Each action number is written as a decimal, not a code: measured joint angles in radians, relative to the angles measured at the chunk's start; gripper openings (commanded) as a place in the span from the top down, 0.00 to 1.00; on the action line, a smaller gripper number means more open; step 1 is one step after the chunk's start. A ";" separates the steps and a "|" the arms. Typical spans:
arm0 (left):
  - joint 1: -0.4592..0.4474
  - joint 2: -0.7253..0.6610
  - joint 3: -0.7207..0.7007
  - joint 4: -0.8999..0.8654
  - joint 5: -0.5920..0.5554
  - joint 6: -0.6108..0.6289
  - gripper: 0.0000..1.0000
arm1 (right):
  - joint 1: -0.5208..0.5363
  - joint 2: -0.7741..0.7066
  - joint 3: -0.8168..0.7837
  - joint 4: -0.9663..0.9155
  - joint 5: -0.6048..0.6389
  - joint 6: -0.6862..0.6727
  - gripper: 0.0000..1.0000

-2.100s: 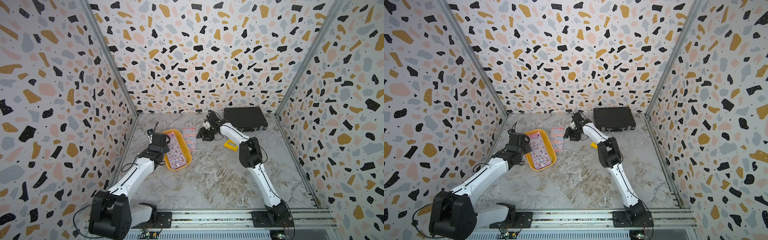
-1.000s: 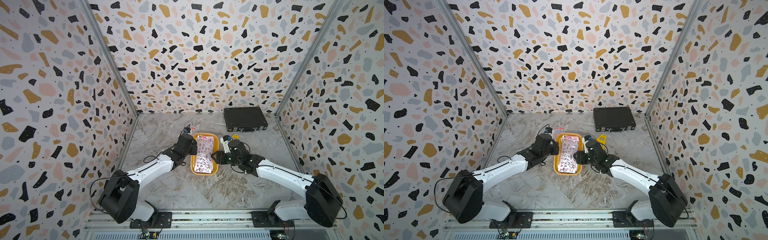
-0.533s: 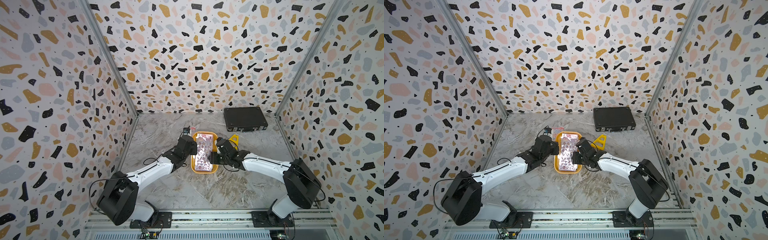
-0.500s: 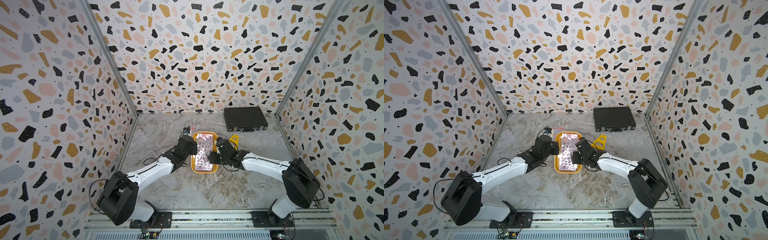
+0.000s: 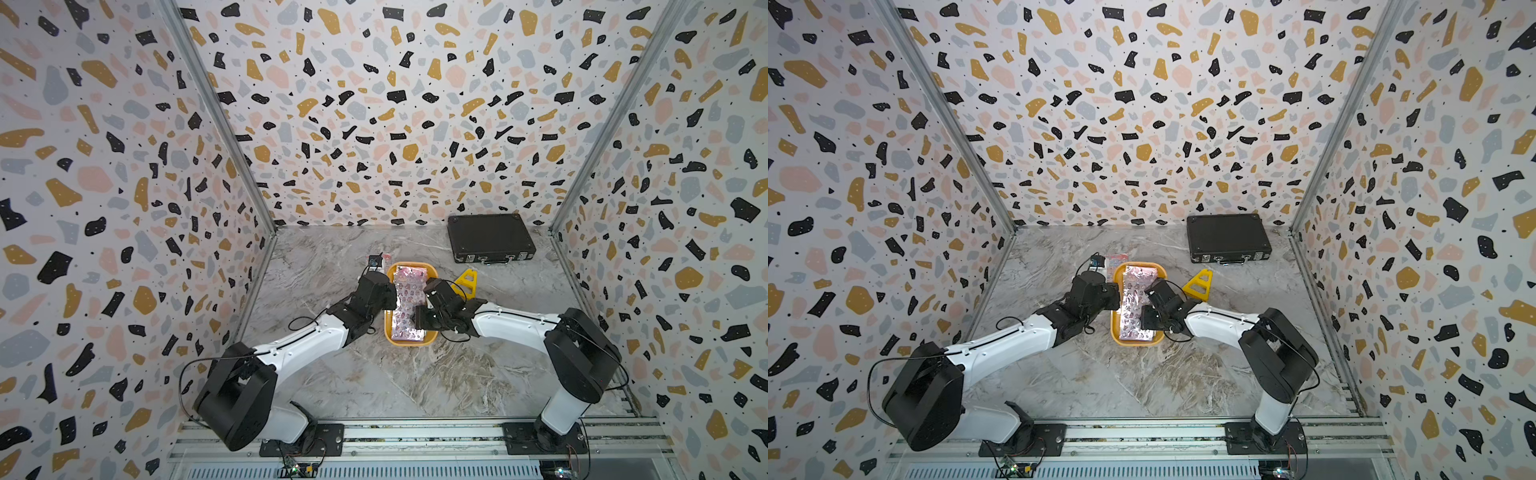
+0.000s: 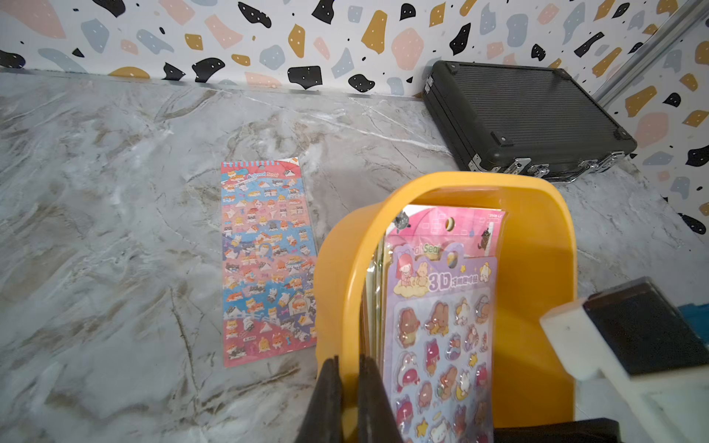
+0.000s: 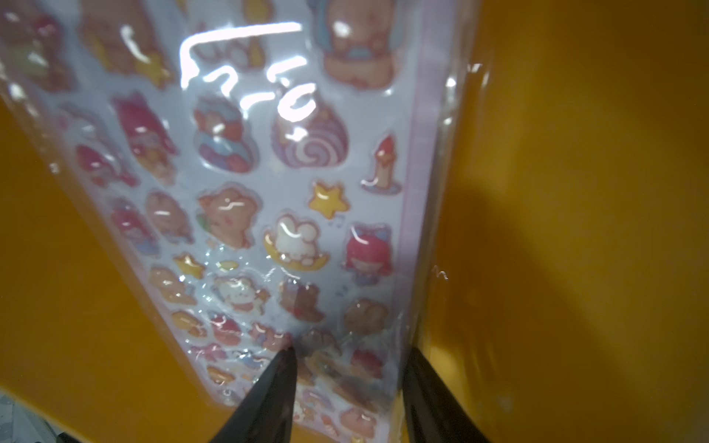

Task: Take the stickers out of the storage box
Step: Pick up the sticker from the storage box.

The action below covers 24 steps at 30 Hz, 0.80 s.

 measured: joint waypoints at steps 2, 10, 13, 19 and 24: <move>0.000 0.000 0.000 0.000 -0.007 0.003 1.00 | 0.000 -0.001 -0.001 0.008 -0.015 0.000 0.57; -0.001 0.000 0.000 -0.006 -0.016 0.014 1.00 | 0.000 -0.072 -0.038 0.005 -0.063 -0.026 0.63; -0.001 0.000 0.000 -0.008 -0.019 0.016 1.00 | 0.000 -0.120 -0.040 -0.008 -0.085 -0.046 0.65; -0.002 0.004 0.002 -0.018 -0.022 0.018 1.00 | 0.000 -0.158 -0.037 -0.018 -0.159 -0.067 0.69; -0.006 0.005 0.002 -0.023 -0.024 0.018 1.00 | 0.000 -0.157 -0.032 -0.061 -0.191 -0.076 0.72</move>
